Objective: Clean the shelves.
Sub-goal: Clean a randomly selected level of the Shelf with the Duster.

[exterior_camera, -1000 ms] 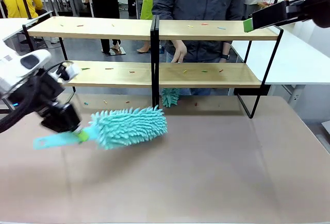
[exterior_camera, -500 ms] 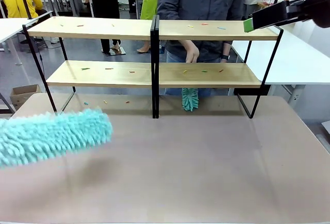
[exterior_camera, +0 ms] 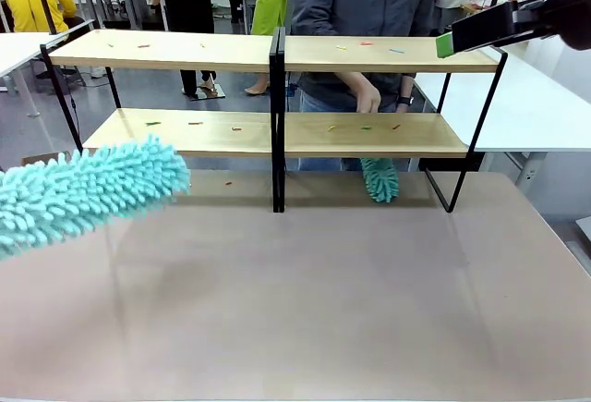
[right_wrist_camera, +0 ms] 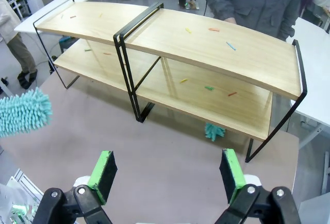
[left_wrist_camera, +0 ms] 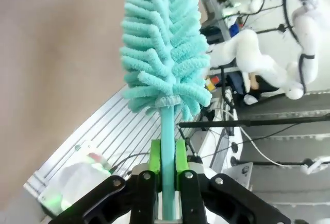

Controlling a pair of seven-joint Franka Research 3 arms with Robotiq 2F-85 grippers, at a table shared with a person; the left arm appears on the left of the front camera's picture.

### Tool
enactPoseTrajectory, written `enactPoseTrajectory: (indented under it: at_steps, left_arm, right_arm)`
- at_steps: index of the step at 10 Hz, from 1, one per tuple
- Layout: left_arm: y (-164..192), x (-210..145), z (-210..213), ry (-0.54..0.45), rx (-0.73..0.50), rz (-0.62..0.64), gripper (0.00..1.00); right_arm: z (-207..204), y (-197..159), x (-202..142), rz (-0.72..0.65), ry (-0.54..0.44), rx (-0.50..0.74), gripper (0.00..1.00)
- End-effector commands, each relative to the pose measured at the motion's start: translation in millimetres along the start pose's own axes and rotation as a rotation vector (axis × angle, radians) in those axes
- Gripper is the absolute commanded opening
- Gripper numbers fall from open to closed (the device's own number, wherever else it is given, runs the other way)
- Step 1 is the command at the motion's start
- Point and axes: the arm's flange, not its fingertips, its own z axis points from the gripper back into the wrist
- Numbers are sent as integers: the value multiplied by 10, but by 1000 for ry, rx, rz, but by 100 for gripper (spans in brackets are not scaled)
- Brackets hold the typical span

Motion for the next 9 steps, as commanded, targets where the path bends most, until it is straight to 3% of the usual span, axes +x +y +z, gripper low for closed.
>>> enactPoseTrajectory:
  at_steps: [1, 2, 4, 6, 8, 9]
  left_arm:
    - [10, -13, 37, -34, -23, -6, 13]
    - [-30, 90, -91, -52, 33, 56, 13]
    - [-232, 308, -404, 7, 64, 42, 13]
    - [-512, 602, -1036, 36, 154, 52, 13]
    - [-760, 732, -1636, -56, 154, 55, 13]
    - [-775, 735, -1861, 48, 226, 103, 13]
  right_arm:
    - [-6, 1, 11, -1, -1, 0, 100]
    - [-6, 1, 11, -1, -1, 0, 100]
    - [-6, 1, 11, -1, -1, 0, 100]
    - [-6, 1, 11, -1, -1, 0, 100]
    - [-6, 1, 11, -1, -1, 0, 100]
    - [-6, 1, 11, -1, -1, 0, 100]
